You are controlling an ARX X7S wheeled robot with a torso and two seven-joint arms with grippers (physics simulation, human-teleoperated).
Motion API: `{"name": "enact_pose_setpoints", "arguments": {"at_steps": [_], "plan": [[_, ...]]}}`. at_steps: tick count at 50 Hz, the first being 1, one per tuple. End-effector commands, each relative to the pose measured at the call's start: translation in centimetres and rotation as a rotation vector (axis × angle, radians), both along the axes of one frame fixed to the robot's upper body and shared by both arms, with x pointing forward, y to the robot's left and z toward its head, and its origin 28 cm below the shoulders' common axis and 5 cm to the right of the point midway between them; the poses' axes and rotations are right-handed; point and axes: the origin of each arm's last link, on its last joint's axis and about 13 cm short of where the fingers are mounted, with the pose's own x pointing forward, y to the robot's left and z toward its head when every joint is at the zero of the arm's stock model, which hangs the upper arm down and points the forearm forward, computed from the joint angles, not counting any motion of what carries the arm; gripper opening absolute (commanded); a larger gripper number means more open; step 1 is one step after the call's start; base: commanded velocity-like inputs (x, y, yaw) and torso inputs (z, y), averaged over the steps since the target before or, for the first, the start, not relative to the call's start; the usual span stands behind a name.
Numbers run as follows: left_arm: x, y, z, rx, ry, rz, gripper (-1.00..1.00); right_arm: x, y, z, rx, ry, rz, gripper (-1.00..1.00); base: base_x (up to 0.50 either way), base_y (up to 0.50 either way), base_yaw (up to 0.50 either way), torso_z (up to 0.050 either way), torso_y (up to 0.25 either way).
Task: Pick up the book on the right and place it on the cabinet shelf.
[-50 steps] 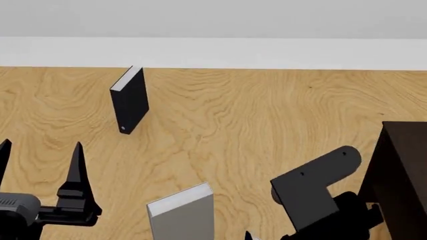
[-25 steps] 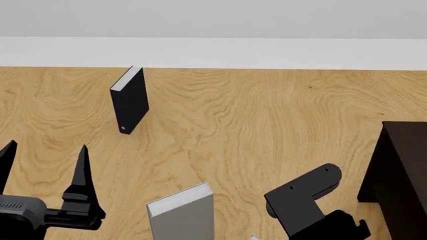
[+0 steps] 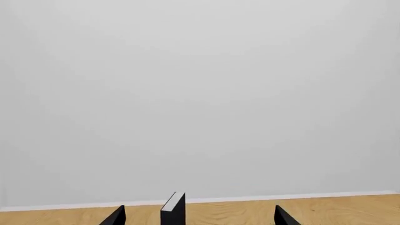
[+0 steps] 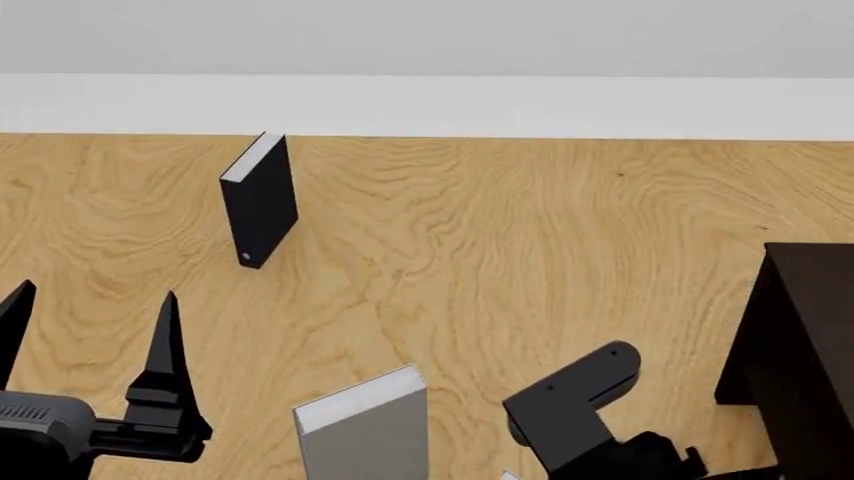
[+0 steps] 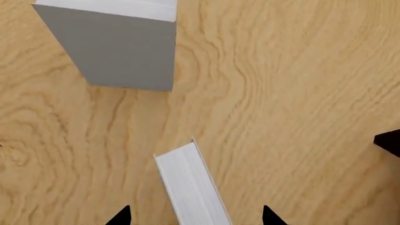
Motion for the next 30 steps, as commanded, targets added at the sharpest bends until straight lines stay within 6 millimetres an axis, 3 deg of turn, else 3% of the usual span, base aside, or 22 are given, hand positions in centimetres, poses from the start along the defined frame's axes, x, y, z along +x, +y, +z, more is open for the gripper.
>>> {"name": "enact_pose_setpoints", "arguments": {"at_steps": [1, 29, 30], "plan": [[0.0, 0.0, 0.1, 0.000, -0.001, 0.001, 1.00, 0.3, 0.2, -1.1, -0.020, 0.029, 0.012, 1.00, 0.00, 0.00, 0.00, 0.000, 0.000], [-0.1, 0.0, 0.0, 0.001, 0.002, 0.000, 1.00, 0.9, -0.1, -2.7, -0.043, 0.059, -0.016, 1.00, 0.00, 0.00, 0.00, 0.000, 0.000], [0.0, 0.0, 0.0, 0.001, 0.003, 0.001, 1.00, 0.9, -0.1, -2.7, -0.048, 0.058, -0.020, -1.00, 0.00, 0.00, 0.00, 0.000, 0.000]]}}
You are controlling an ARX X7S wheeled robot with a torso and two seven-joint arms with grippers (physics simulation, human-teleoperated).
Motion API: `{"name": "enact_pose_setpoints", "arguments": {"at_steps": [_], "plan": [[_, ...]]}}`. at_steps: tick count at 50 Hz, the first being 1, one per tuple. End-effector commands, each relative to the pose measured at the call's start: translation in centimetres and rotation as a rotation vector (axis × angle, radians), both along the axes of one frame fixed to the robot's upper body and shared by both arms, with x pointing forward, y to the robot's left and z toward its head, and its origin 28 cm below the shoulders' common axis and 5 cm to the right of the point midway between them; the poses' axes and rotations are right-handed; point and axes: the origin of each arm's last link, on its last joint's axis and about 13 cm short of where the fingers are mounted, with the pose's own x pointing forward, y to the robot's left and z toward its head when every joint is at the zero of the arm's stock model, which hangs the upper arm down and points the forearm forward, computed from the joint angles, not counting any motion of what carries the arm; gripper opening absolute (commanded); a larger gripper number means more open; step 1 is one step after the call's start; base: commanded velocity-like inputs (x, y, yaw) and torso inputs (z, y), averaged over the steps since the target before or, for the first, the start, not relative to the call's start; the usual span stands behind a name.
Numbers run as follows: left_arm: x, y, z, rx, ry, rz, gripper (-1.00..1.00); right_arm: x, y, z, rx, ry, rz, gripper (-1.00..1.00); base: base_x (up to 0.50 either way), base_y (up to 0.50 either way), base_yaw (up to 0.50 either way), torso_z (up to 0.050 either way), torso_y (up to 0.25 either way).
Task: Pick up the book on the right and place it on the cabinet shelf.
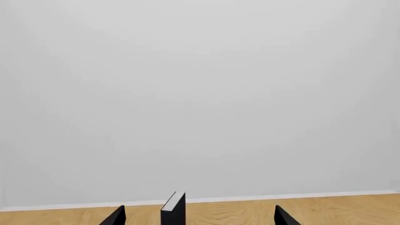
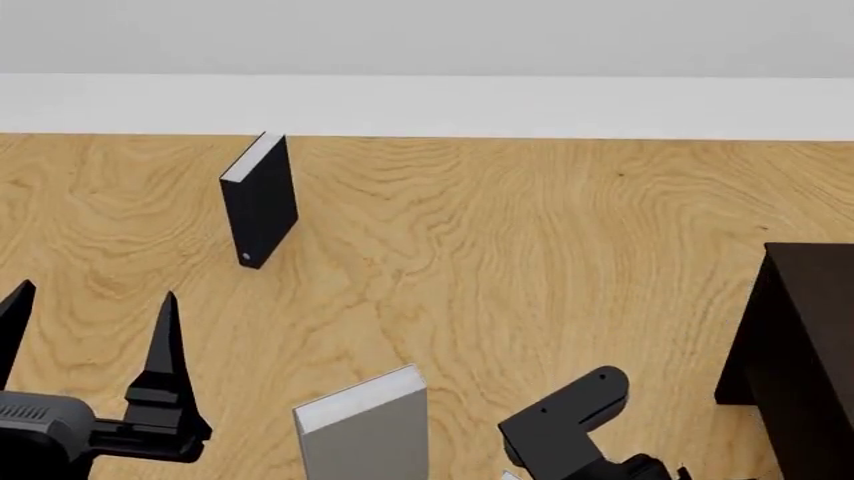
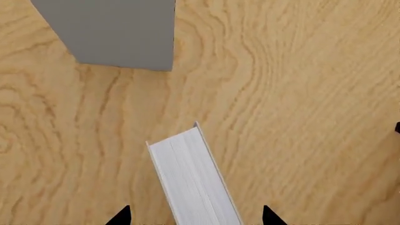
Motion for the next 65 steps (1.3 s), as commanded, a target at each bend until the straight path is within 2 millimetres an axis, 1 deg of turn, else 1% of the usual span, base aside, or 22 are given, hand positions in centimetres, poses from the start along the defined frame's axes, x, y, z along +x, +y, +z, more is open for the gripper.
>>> {"name": "enact_pose_setpoints", "arguments": {"at_steps": [1, 3, 6, 12, 16, 17, 20, 23, 24, 28, 32, 37, 39, 44, 47, 52, 53, 54, 56, 62, 63, 65], "plan": [[0.0, 0.0, 0.0, 0.001, 0.002, 0.001, 1.00, 0.2, -0.1, -0.5, -0.033, 0.012, -0.020, -1.00, 0.00, 0.00, 0.00, 0.000, 0.000], [0.0, 0.0, 0.0, 0.000, 0.002, 0.001, 1.00, 0.2, -0.1, -0.7, -0.068, 0.032, -0.030, -1.00, 0.00, 0.00, 0.00, 0.000, 0.000], [0.0, 0.0, -0.1, 0.000, 0.002, 0.002, 1.00, 0.1, -0.2, -0.7, -0.067, 0.019, -0.033, -1.00, 0.00, 0.00, 0.00, 0.000, 0.000], [0.0, 0.0, -0.1, 0.001, 0.002, 0.001, 1.00, -0.2, 0.0, 0.2, -0.075, -0.040, -0.030, -1.00, 0.00, 0.00, 0.00, 0.000, 0.000], [0.0, 0.0, 0.0, 0.000, 0.001, 0.000, 1.00, -0.5, 0.3, 1.2, -0.040, -0.118, -0.035, -1.00, 0.00, 0.00, 0.00, 0.000, 0.000], [0.0, 0.0, 0.0, 0.000, 0.001, 0.001, 1.00, -0.7, 0.4, 1.4, -0.065, -0.123, -0.048, -1.00, 0.00, 0.00, 0.00, 0.000, 0.000], [0.0, 0.1, 0.0, -0.003, 0.001, 0.001, 1.00, -1.2, 0.6, 2.2, -0.025, -0.193, -0.060, -1.00, 0.00, 0.00, 0.00, 0.000, 0.000], [0.0, 0.0, 0.0, -0.003, 0.001, -0.001, 1.00, -1.7, 0.8, 3.3, -0.026, -0.272, -0.104, -1.00, 0.00, 0.00, 0.00, 0.000, 0.000], [-0.1, 0.1, 0.0, -0.004, 0.001, -0.001, 1.00, -1.7, 0.7, 3.5, -0.034, -0.274, -0.128, -1.00, 0.00, 0.00, 0.00, 0.000, 0.000], [-0.1, 0.1, 0.1, -0.004, 0.001, -0.001, 1.00, -2.4, 1.1, 4.3, -0.019, -0.349, -0.120, -1.00, 0.00, 0.00, 0.00, 0.000, 0.000], [-0.1, 0.0, 0.1, -0.005, 0.001, -0.005, 1.00, -2.5, 1.4, 5.0, -0.055, -0.431, -0.163, -1.00, 0.00, 0.00, 0.00, 0.000, 0.000], [-0.1, 0.2, 0.2, -0.010, 0.000, -0.001, 1.00, -2.8, 2.0, 5.6, -0.079, -0.498, -0.178, -1.00, 0.00, 0.00, 0.00, 0.000, 0.000], [0.0, 0.2, 0.2, -0.012, 0.001, -0.001, 1.00, -2.7, 2.0, 6.0, -0.131, -0.564, -0.215, -1.00, 0.00, 0.00, 0.00, 0.000, 0.000], [-0.1, 0.2, 0.2, -0.012, 0.001, 0.000, 1.00, -2.6, 2.4, 6.5, -0.216, -0.621, -0.251, -1.00, 0.00, 0.00, 0.00, 0.000, 0.000], [0.0, 0.1, 0.1, -0.011, 0.004, -0.002, 1.00, -2.6, 2.8, 7.0, -0.283, -0.690, -0.263, -1.00, 0.00, 0.00, 0.00, 0.000, 0.000], [0.0, 0.2, 0.2, -0.013, 0.003, -0.001, 1.00, -2.4, 3.6, 6.6, -0.406, -0.739, -0.255, -1.00, 0.00, 0.00, 0.00, 0.000, 0.000], [0.0, 0.3, 0.2, -0.014, 0.002, 0.000, 1.00, -2.4, 3.8, 6.5, -0.452, -0.752, -0.251, -1.00, 0.00, 0.00, 0.00, 0.000, 0.000], [0.0, 0.3, 0.2, -0.014, 0.002, 0.001, 1.00, -2.3, 4.0, 6.4, -0.434, -0.746, -0.245, -1.00, 0.00, 0.00, 0.00, 0.000, 0.000], [0.0, 0.2, 0.2, -0.013, 0.002, 0.000, 1.00, -2.2, 4.3, 6.0, -0.499, -0.758, -0.235, -1.00, 0.00, 0.00, 0.00, 0.000, 0.000], [-0.1, 0.2, 0.3, -0.015, 0.001, 0.000, 1.00, -1.7, 5.3, 4.6, -0.645, -0.776, -0.211, -1.00, 0.00, 0.00, 0.00, 0.000, 0.002], [0.0, 0.3, 0.3, -0.015, 0.001, 0.001, 1.00, -1.5, 5.5, 4.2, -0.705, -0.778, -0.205, -1.00, 0.00, 0.00, 0.00, 0.000, 0.000], [0.0, 0.3, 0.3, -0.015, 0.000, -0.001, 1.00, -1.3, 5.8, 3.6, -0.733, -0.779, -0.202, -1.00, 0.00, 0.00, 0.00, 0.000, 0.000]]}}
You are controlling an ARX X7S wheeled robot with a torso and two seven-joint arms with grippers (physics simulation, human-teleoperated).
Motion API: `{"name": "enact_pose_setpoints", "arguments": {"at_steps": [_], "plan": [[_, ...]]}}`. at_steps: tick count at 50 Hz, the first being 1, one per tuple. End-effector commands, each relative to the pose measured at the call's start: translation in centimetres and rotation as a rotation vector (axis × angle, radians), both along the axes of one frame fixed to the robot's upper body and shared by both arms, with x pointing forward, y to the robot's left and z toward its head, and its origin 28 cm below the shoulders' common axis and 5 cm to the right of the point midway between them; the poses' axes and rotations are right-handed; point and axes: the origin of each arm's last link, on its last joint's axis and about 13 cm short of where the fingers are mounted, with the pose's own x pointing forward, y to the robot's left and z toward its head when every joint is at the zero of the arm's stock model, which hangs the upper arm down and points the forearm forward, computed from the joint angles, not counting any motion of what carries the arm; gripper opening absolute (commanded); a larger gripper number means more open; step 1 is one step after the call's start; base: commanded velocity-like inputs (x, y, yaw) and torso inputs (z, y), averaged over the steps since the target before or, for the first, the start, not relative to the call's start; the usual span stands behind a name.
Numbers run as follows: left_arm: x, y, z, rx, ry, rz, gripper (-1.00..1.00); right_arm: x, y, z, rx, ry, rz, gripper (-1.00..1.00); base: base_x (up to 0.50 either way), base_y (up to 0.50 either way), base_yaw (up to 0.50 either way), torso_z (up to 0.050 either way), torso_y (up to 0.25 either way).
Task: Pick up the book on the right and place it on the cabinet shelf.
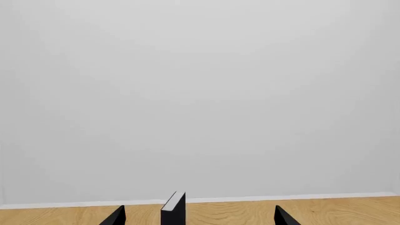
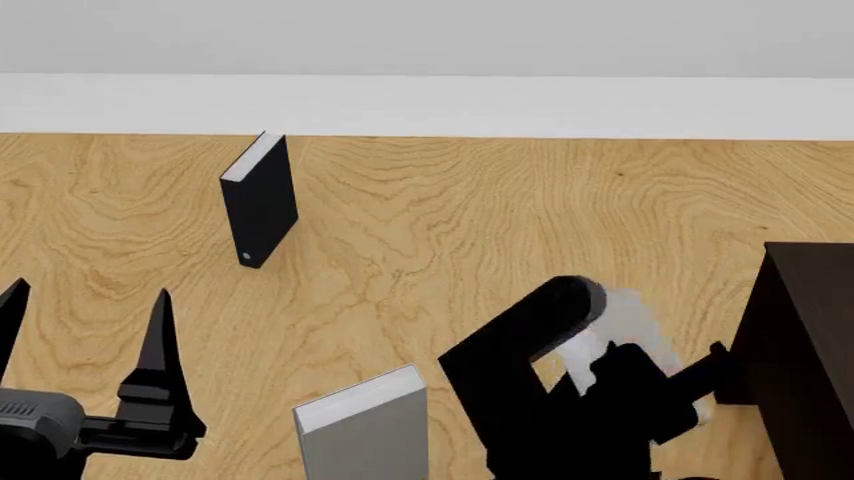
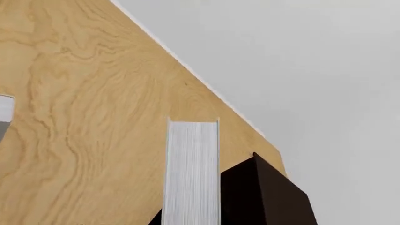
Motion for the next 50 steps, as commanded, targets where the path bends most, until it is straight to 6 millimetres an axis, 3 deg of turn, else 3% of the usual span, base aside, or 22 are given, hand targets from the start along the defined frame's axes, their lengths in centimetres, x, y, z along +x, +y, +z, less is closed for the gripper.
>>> {"name": "enact_pose_setpoints", "arguments": {"at_steps": [1, 16, 25, 50], "plan": [[0.0, 0.1, 0.1, -0.002, -0.003, -0.001, 1.00, 1.2, 1.3, -1.5, -0.269, -0.122, -0.090, -1.00, 0.00, 0.00, 0.00, 0.000, 0.000], [-0.1, 0.2, 0.2, -0.008, -0.008, -0.005, 1.00, 3.6, 2.4, -6.0, -0.465, -0.100, -0.173, -1.00, 0.00, 0.00, 0.00, 0.000, 0.001], [0.0, 0.4, 0.4, -0.016, -0.013, -0.001, 1.00, 4.7, 2.8, -7.5, -0.581, -0.128, -0.256, -1.00, 0.00, 0.00, 0.00, 0.000, 0.002], [0.1, 0.6, 0.4, -0.030, -0.011, 0.001, 1.00, 6.9, 2.2, -12.0, -0.632, -0.124, -0.325, -1.00, 0.00, 0.00, 0.00, 0.000, 0.001]]}}
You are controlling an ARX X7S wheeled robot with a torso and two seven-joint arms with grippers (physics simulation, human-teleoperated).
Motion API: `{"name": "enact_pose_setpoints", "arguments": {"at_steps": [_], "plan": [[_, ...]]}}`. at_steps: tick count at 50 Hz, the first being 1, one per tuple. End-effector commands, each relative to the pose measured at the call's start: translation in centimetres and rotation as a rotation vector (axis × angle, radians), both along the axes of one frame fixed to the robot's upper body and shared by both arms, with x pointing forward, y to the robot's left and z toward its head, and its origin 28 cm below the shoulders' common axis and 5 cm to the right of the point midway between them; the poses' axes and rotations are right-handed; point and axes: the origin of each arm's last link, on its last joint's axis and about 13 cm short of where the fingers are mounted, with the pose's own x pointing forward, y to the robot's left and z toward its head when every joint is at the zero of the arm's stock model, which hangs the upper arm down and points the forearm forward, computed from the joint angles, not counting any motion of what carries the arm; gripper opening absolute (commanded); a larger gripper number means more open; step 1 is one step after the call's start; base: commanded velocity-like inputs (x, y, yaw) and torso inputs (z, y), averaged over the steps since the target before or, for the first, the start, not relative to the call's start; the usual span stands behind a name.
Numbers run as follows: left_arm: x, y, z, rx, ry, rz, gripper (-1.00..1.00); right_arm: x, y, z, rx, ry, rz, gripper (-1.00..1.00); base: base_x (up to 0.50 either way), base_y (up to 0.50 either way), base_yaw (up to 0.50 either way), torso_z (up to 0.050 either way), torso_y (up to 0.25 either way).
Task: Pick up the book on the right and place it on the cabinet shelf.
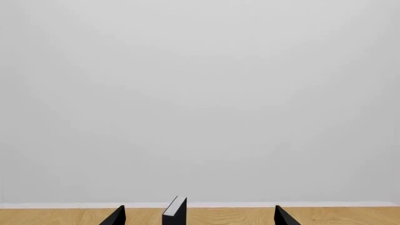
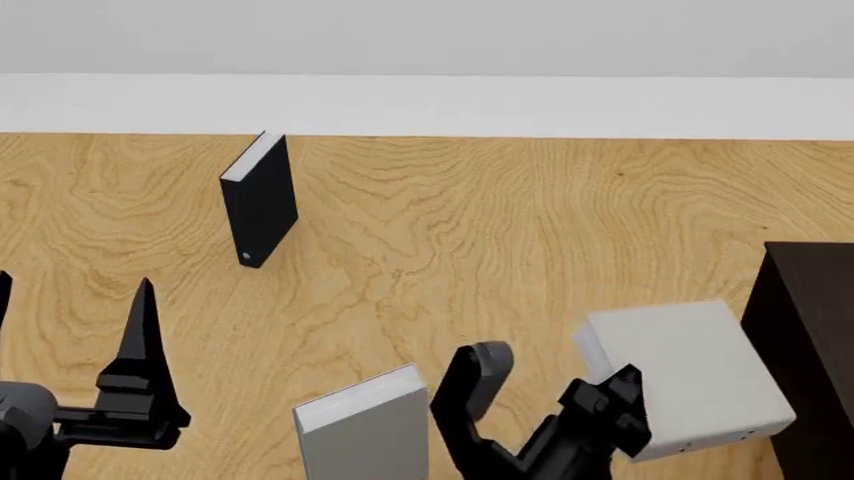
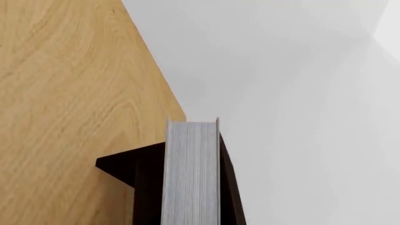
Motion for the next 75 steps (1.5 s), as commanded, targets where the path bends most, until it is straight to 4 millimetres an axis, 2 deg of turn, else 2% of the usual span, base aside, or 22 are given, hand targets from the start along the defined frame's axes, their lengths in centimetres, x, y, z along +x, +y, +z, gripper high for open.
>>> {"name": "enact_pose_setpoints", "arguments": {"at_steps": [1, 12, 23, 41, 70, 75], "plan": [[0.1, 0.0, -0.1, -0.001, 0.003, -0.002, 1.00, 1.4, -1.1, -1.3, -0.126, -0.068, -0.023, -1.00, 0.00, 0.00, 0.00, 0.000, 0.000], [0.1, 0.0, -0.1, 0.001, 0.004, -0.003, 1.00, 2.2, -1.3, -3.5, -0.153, -0.036, -0.015, -1.00, 0.00, 0.00, 0.00, 0.000, 0.002], [0.0, 0.1, 0.0, -0.001, -0.001, -0.003, 1.00, 2.4, -1.7, -4.8, -0.183, -0.002, -0.018, -1.00, 0.00, 0.00, 0.00, 0.001, 0.001], [0.1, -0.1, -0.3, 0.010, 0.005, -0.008, 1.00, 2.1, -3.3, -5.9, -0.232, 0.025, -0.063, -1.00, 0.00, 0.00, 0.00, 0.000, 0.002], [0.1, -0.2, -0.3, 0.009, 0.007, -0.008, 1.00, 1.5, -5.3, -5.9, -0.289, 0.048, -0.135, -1.00, 0.00, 0.00, 0.00, 0.000, 0.001], [0.0, -0.1, -0.3, 0.008, 0.006, -0.006, 1.00, 1.4, -5.7, -6.5, -0.286, 0.067, -0.140, -1.00, 0.00, 0.00, 0.00, 0.000, 0.002]]}}
